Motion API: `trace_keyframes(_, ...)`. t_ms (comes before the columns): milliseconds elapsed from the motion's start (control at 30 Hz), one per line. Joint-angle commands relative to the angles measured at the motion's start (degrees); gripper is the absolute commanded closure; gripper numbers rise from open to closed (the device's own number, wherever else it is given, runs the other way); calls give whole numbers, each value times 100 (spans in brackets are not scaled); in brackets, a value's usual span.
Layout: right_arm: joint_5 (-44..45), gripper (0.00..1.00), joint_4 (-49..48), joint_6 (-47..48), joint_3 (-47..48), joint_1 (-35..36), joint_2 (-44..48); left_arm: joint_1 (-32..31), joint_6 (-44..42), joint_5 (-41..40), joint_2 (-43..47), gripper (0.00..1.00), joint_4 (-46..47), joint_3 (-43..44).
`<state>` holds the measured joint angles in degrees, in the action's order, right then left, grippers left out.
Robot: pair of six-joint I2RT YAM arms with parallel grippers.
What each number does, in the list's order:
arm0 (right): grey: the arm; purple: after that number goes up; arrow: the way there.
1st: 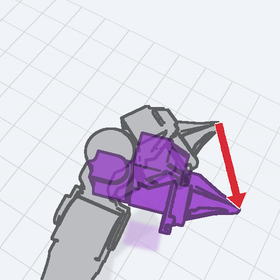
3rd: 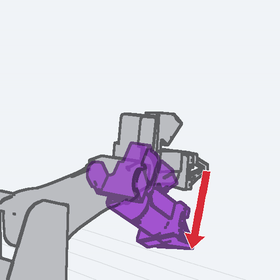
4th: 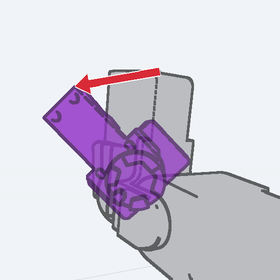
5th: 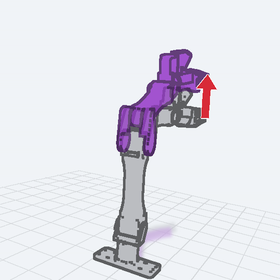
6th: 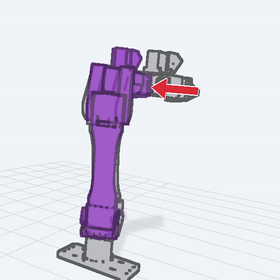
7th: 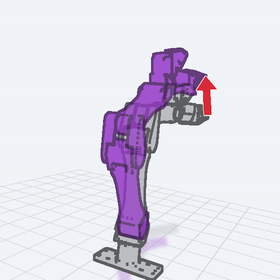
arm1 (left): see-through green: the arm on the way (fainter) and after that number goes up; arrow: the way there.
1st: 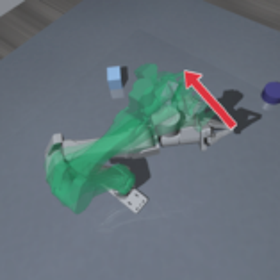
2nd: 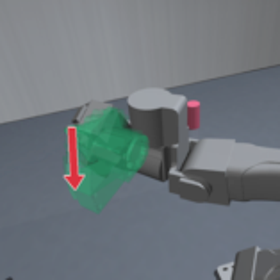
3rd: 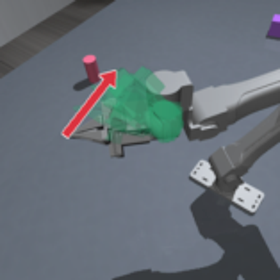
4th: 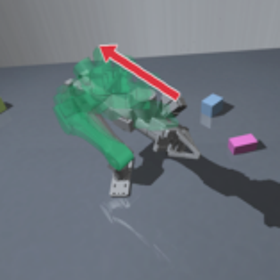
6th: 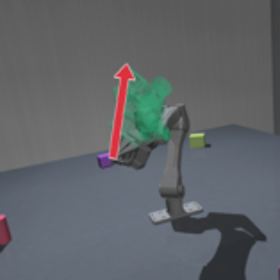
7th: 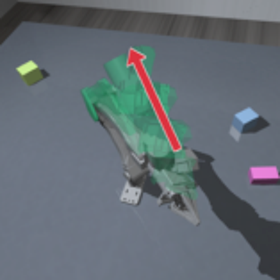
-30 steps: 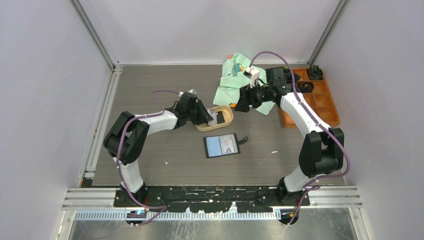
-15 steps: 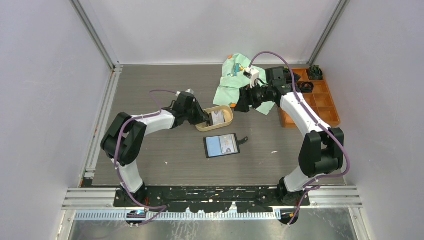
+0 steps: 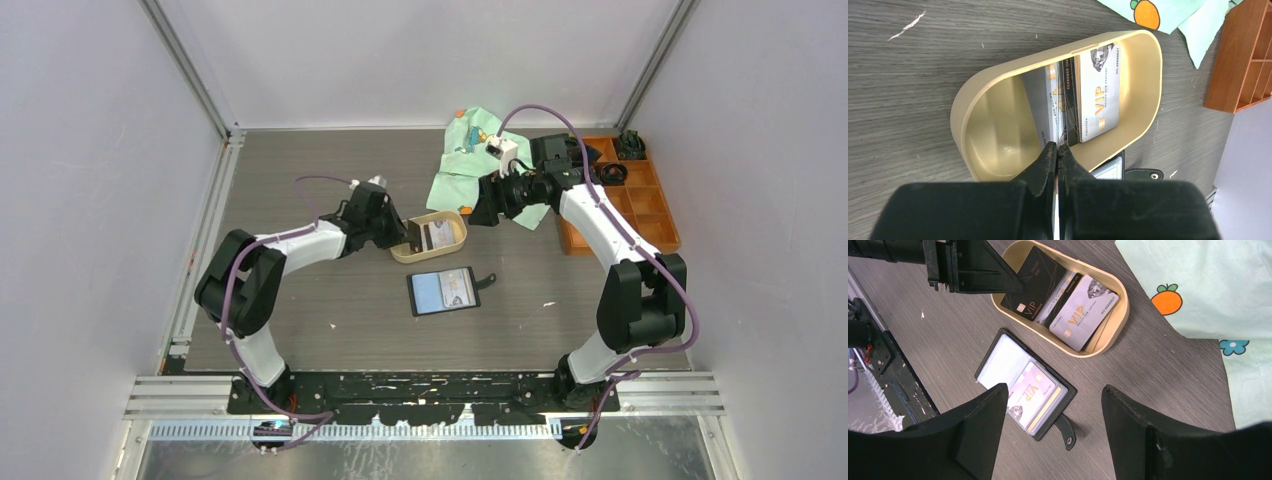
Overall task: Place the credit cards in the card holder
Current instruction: Place the credit card in the storage box, then insert the credit card into the card holder.
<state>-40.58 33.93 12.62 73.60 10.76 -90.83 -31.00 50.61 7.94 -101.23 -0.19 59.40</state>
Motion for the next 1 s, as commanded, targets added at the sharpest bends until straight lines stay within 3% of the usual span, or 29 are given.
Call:
trace_keyframes(0, -177, 26, -46, 80, 137, -4, 21, 32, -232, -96, 474, 100, 43, -102)
trace_keyframes(233, -1018, 26, -222, 377, -137, 28, 334, 35, -682, 1, 1500, 100, 843, -945)
trace_keyframes(533, -2295, 17, -1456, 1096, -1594, 72, 1486, 86, -505, 972, 2821, 100, 2842, -2248)
trace_keyframes(767, -2441, 20, -3658, -1209, -2225, 318, 1454, 9, 407, 1544, 3417, 100, 4767, -3370)
trace_keyframes(967, -2257, 22, -4446, -2442, -2305, 710, 1241, -247, 506, 1529, 3599, 100, 5598, -3936)
